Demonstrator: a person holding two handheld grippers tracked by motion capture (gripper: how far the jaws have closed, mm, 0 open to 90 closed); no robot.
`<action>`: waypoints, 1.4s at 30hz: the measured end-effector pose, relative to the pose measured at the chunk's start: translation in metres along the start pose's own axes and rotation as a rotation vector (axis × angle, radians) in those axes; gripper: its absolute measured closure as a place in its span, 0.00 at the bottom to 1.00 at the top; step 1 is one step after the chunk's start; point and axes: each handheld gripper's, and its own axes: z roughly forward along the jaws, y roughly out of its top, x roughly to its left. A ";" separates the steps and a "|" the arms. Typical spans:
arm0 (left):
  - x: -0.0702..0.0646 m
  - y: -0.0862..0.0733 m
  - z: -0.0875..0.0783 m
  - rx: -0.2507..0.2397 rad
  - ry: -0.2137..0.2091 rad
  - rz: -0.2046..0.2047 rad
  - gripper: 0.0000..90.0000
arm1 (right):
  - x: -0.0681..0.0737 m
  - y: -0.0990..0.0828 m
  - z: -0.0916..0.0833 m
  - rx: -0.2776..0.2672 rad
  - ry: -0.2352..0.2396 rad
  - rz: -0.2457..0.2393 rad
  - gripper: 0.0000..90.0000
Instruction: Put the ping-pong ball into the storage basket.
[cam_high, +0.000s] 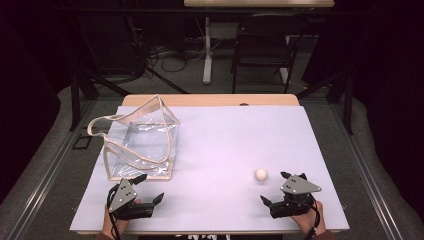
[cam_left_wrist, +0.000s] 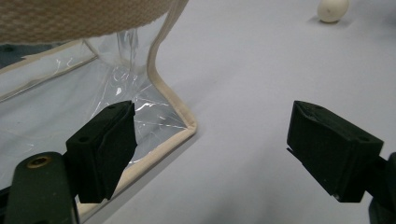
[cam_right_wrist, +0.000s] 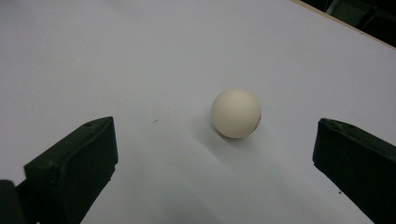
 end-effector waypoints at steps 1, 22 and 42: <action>0.000 0.000 0.000 0.000 0.000 0.000 0.18 | 0.000 0.001 0.000 0.003 -0.001 0.003 0.00; 0.000 0.000 0.000 -0.003 0.001 0.000 0.18 | -0.004 0.020 0.017 0.060 0.012 0.005 0.00; 0.000 0.001 0.002 -0.002 -0.005 -0.001 0.18 | -0.012 0.029 0.032 0.109 0.016 0.031 0.00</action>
